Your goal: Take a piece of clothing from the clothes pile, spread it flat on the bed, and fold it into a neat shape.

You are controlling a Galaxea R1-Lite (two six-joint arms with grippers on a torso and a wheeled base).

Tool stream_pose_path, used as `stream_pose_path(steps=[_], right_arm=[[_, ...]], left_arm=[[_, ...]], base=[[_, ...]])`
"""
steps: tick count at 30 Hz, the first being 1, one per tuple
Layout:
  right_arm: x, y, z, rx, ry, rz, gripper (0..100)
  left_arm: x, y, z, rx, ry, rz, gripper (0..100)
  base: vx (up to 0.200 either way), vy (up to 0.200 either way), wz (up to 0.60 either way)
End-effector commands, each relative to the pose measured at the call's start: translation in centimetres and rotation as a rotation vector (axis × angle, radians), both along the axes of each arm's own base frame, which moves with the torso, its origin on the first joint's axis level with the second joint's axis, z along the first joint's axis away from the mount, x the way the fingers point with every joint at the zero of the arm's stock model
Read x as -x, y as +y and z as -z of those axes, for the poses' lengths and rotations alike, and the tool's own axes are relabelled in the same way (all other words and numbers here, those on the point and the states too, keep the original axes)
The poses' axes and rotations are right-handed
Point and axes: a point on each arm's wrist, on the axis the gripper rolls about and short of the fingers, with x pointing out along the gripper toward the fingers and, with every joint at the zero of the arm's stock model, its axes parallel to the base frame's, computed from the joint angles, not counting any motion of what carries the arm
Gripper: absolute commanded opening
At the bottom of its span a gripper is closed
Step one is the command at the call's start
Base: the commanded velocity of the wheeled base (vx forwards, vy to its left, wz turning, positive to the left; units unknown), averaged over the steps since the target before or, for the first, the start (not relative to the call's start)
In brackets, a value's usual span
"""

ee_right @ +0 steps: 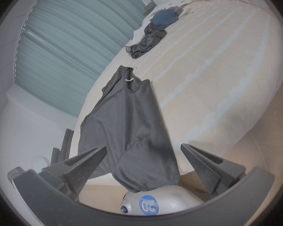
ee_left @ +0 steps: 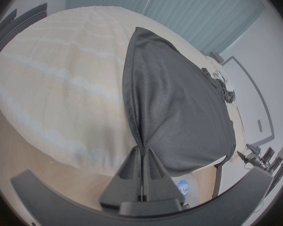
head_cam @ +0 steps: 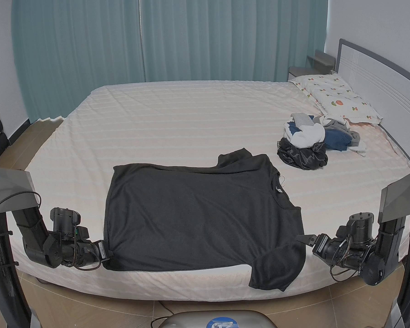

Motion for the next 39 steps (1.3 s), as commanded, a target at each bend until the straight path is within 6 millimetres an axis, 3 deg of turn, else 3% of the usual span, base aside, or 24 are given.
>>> stream_pose_path(steps=[1, 12, 17, 18, 22, 31, 38, 39], right_arm=[[0.2, 0.0, 0.6, -0.008, 0.029, -0.029, 100], [-0.6, 0.2, 2.2, 0.013, -0.017, -0.085, 100], [-2.1, 0.4, 3.0, 0.011, -0.041, -0.087, 100], [-2.4, 0.5, 3.4, 0.014, -0.044, -0.091, 0], [-3.6, 0.7, 3.6, 0.02, -0.083, -0.095, 0], [-6.8, 0.7, 1.8, 0.065, -0.218, -0.109, 0], [-8.4, 0.7, 2.2, 0.099, -0.208, -0.125, 0], [-8.5, 0.7, 2.3, 0.099, -0.208, -0.125, 100]], left_arm=[[0.6, 0.0, -0.9, 0.023, -0.018, -0.022, 0], [0.9, 0.0, -0.7, 0.058, -0.005, -0.062, 0], [0.8, 0.0, -0.8, 0.075, -0.006, -0.085, 0], [0.8, 0.0, -0.8, 0.075, -0.006, -0.085, 0], [1.0, 0.0, -0.7, 0.075, 0.003, -0.085, 0], [1.0, 0.4, -0.8, 0.078, 0.0, -0.101, 0], [1.0, 0.5, -0.9, 0.098, 0.006, -0.131, 0], [1.0, 0.5, -0.8, 0.098, 0.008, -0.131, 0]], base=[[0.0, 0.0, 0.0], [0.0, 0.0, 0.0], [0.0, 0.0, 0.0], [0.0, 0.0, 0.0], [0.0, 0.0, 0.0], [0.0, 0.0, 0.0], [0.0, 0.0, 0.0], [0.0, 0.0, 0.0]])
